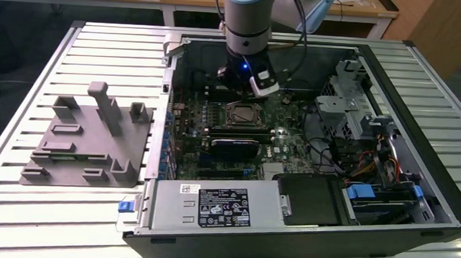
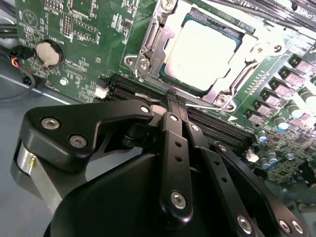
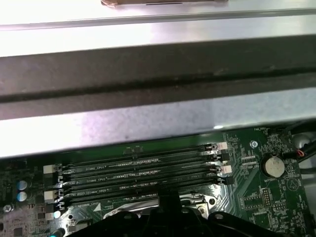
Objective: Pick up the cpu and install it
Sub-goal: 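Install the first cpu locking lever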
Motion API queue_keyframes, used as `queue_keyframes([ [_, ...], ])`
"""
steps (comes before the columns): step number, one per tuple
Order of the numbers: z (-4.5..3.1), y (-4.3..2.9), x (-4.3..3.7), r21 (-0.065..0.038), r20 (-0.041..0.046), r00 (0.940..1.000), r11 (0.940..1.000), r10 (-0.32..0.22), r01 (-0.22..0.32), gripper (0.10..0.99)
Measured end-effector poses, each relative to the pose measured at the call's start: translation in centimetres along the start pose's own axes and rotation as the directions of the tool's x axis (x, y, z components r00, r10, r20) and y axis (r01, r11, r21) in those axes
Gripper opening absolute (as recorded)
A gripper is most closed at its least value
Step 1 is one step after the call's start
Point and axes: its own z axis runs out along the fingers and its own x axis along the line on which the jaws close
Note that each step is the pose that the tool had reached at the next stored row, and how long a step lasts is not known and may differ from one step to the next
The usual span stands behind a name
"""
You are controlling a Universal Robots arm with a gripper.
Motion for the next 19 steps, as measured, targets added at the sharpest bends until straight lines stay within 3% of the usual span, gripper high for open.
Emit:
queue_keyframes([
  [3, 0.15, 0.00, 0.11, 0.006, 0.0088, 0.9999, 0.9999, 0.012, -0.012, 0.106],
  [8, 0.34, 0.05, 0.16, 0.021, 0.0160, 0.9992, 0.9991, 0.036, -0.037, 0.106],
  [19, 0.69, 1.13, 0.35, 0.028, 0.0247, 0.9967, 0.9965, 0.077, -0.078, 0.106],
])
